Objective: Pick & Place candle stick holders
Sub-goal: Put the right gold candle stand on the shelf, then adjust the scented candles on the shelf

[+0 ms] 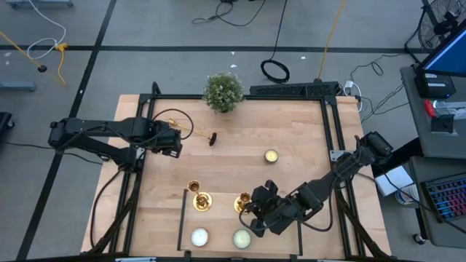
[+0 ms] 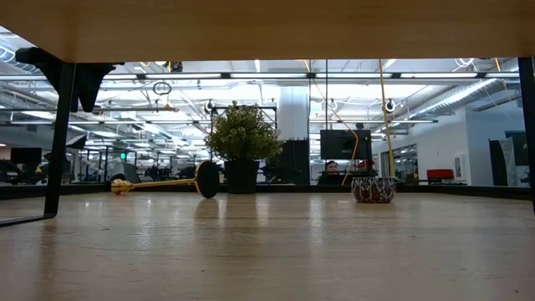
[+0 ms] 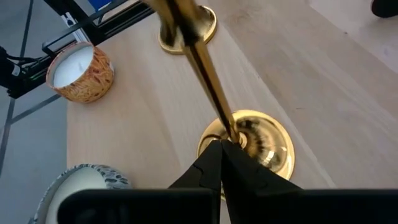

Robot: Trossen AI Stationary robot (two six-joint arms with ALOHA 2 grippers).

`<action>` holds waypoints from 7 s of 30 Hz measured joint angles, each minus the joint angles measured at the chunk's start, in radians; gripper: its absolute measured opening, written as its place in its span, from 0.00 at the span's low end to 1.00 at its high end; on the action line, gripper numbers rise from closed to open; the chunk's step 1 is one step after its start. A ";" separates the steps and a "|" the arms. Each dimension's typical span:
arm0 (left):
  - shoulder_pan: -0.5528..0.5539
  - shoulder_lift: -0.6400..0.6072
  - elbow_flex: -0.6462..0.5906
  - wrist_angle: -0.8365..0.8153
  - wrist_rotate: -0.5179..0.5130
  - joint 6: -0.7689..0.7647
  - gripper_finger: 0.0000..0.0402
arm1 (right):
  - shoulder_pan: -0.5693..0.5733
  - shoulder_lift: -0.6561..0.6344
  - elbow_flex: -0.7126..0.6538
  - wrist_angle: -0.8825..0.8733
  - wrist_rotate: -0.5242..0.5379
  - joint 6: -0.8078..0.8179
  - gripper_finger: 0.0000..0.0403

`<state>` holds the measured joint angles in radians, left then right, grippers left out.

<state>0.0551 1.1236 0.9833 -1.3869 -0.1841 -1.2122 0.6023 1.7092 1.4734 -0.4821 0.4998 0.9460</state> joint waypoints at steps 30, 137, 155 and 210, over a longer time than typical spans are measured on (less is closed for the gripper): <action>0.000 0.000 0.000 0.000 -0.002 0.005 0.36 | 0.006 0.000 0.000 0.025 -0.033 0.002 0.00; -0.209 0.000 0.000 -0.153 0.100 -0.377 0.36 | 0.170 0.040 0.206 0.011 -0.505 -0.369 0.00; -0.494 0.002 0.000 -0.068 0.052 -0.801 0.36 | 0.135 0.135 0.294 -0.009 -0.624 -0.437 0.00; -1.070 0.793 0.757 1.282 -0.228 -0.013 0.00 | 0.178 0.071 0.317 -0.136 -0.317 -0.442 0.00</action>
<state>-1.0154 1.9170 1.7401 -0.1053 -0.4123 -1.2253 0.7805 1.7806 1.7905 -0.6178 0.1825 0.5043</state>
